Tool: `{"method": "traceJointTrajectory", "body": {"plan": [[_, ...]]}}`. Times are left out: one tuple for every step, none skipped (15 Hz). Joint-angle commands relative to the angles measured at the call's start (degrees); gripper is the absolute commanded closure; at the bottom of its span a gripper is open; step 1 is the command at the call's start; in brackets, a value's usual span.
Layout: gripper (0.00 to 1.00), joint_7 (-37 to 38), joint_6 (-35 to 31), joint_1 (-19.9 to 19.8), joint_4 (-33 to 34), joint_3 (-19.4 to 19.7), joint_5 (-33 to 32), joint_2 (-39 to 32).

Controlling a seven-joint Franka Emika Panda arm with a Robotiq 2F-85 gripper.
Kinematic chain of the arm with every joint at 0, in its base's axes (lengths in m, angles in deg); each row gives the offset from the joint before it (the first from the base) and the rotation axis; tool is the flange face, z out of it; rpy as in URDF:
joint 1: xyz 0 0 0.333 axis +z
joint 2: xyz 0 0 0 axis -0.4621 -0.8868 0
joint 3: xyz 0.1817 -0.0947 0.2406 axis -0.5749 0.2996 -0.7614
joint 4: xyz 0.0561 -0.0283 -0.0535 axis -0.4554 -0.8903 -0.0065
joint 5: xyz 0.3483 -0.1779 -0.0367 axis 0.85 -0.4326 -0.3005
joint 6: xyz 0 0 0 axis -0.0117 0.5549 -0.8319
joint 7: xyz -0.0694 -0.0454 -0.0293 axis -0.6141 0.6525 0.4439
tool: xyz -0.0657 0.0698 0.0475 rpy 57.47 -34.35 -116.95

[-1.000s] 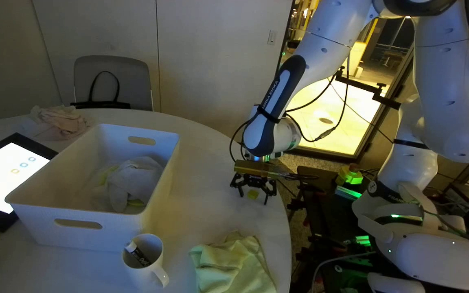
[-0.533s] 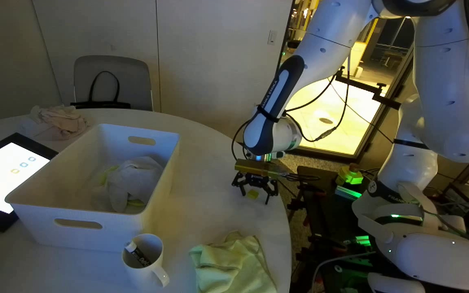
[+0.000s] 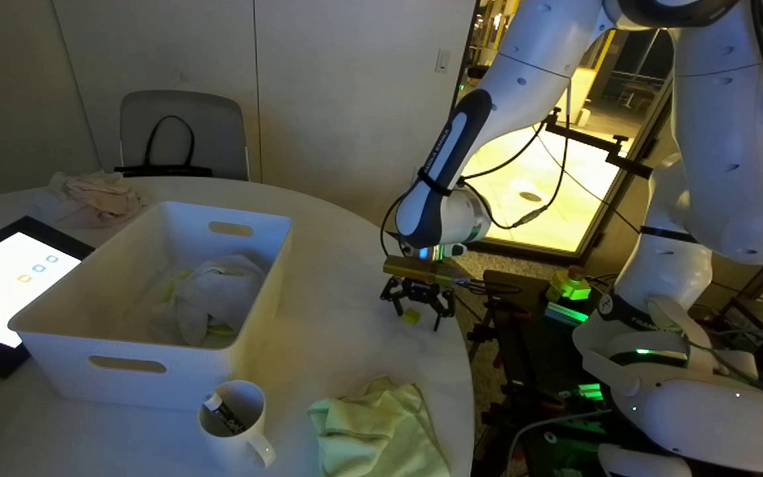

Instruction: Put the cloths in the box, then put the marker and the yellow object in the cup

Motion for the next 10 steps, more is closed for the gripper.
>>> {"method": "traceJointTrajectory", "body": {"plan": [[0.00, -1.1, 0.1, 0.2, -0.7, 1.2, 0.6, 0.1], [0.00, -1.0, 0.2, 0.3, -0.7, 1.4, 0.4, 0.2], [0.00, -0.9, 0.3, 0.4, -0.7, 1.5, 0.2, 0.2], [0.00, -0.9, 0.4, 0.4, -0.6, 1.6, 0.2, 0.2], [0.00, -0.9, 0.4, 0.5, -0.5, 1.6, 0.1, 0.2], [0.00, -0.7, 0.6, 0.7, -0.4, 1.8, -0.2, 0.2], [0.00, -0.6, 0.6, 0.8, -0.3, 1.9, -0.4, 0.2], [0.00, -0.5, 0.7, 1.0, -0.3, 2.0, -0.6, 0.2], [0.00, -0.5, 0.8, 1.1, -0.3, 2.1, -0.8, 0.3], [0.02, -0.3, 0.9, 1.2, -0.3, 2.2, -0.9, 0.3]]}}
